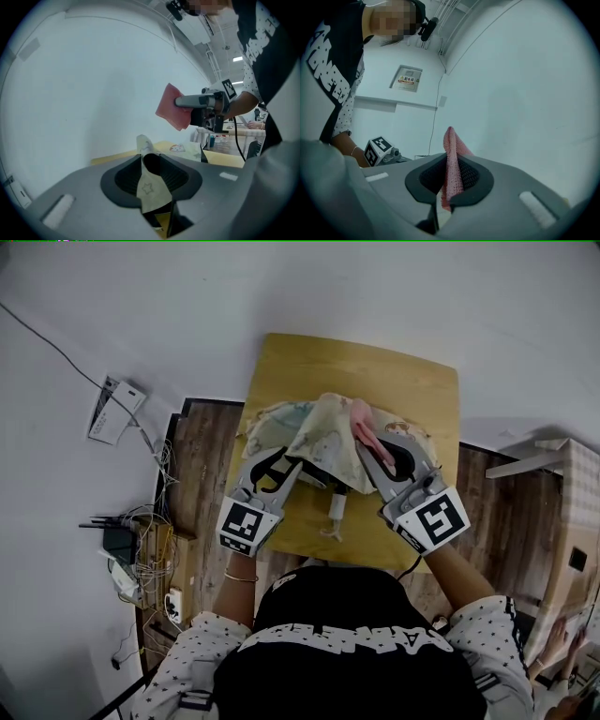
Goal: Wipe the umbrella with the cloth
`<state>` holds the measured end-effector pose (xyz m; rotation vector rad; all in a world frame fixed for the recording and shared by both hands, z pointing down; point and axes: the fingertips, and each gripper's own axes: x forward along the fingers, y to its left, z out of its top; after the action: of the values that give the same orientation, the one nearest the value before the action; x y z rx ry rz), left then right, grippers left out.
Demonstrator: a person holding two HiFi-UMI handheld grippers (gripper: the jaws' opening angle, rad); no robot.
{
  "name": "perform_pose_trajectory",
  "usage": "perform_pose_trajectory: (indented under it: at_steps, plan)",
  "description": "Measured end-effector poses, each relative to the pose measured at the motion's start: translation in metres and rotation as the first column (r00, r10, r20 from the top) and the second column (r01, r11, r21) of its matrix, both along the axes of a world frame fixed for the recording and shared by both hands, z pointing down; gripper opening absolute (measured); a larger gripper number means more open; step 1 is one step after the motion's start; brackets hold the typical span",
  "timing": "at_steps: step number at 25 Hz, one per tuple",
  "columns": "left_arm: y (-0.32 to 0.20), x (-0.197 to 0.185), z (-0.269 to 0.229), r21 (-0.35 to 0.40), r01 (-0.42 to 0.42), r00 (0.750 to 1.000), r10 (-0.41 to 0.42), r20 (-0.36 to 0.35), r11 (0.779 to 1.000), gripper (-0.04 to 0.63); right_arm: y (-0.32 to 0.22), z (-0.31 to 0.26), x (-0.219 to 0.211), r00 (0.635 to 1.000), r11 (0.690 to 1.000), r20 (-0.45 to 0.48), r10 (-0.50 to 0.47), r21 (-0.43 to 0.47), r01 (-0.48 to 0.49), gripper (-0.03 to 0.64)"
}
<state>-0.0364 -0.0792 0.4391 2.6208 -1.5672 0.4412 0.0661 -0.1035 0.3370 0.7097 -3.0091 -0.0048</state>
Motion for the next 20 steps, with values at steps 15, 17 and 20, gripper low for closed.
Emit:
perform_pose_trajectory:
  at_steps: [15,17,20]
  plan:
    - [-0.003,0.004,-0.008,-0.021,0.072,0.997,-0.071,0.025,0.997,0.002,-0.056,0.070,-0.033,0.993,0.998,-0.107,-0.047,-0.050,0.042,0.031]
    - [-0.003,0.005,-0.010,-0.021,0.075,0.997,-0.074,0.022,0.997,0.002,-0.054,0.076,-0.039,0.992,0.996,-0.109,-0.066,-0.062,0.060,0.031]
    - [-0.001,0.005,-0.011,-0.022,0.074,0.997,-0.074,0.016,0.997,0.002,-0.045,0.085,-0.049,0.987,0.992,-0.119,-0.104,-0.080,0.095,0.031]
